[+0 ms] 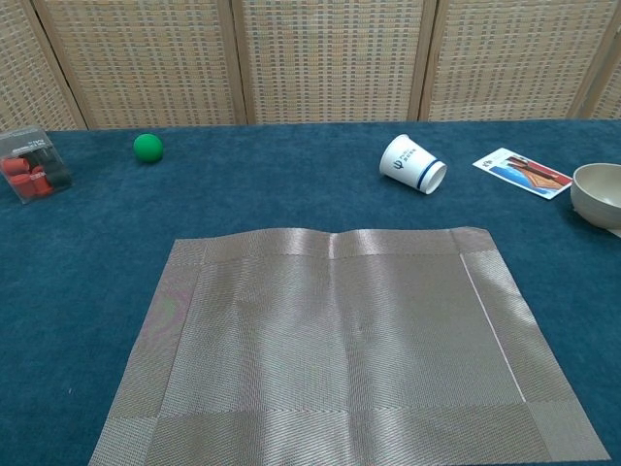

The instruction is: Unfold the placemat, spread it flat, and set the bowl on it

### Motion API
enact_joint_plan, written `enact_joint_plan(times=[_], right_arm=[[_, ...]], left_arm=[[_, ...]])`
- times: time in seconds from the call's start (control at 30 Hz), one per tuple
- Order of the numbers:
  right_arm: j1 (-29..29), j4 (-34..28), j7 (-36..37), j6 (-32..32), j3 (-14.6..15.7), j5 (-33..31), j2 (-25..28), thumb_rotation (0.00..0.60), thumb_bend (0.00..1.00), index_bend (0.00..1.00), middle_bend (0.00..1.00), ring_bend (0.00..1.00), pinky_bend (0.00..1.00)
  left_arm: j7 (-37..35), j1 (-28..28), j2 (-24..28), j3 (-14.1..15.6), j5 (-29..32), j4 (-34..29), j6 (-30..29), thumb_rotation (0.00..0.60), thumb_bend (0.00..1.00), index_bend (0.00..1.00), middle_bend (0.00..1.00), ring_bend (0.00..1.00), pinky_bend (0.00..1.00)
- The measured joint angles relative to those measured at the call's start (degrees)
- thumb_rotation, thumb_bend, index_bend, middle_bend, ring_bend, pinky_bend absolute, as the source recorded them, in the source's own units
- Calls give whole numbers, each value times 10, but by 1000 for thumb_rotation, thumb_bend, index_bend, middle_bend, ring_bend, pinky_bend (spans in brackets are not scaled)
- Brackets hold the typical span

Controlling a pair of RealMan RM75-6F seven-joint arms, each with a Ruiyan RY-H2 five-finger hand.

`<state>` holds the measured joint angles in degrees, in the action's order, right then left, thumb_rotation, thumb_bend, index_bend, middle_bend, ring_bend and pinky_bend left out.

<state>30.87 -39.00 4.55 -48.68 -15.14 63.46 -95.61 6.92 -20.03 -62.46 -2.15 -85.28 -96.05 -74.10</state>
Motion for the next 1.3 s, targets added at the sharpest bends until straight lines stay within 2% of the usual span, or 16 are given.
enact_joint_plan(times=[0.47,0.67,1.3], right_arm=[[11,49,20,2,0,18,-30,600,360,679,267,28,9],[14,65,26,2,-2,22,-39,600,463,710,285,43,18],[14,68,33,-25,2,46,-46,600,464,749,306,64,46]], left_arm=[[1,-1,0,-2,2,2,10,600,343,0,0,0,0],[2,-1,-1,-3,2,2,12,600,351,0,0,0,0],[2,-2,0,-5,5,2,17,600,355,0,0,0,0]])
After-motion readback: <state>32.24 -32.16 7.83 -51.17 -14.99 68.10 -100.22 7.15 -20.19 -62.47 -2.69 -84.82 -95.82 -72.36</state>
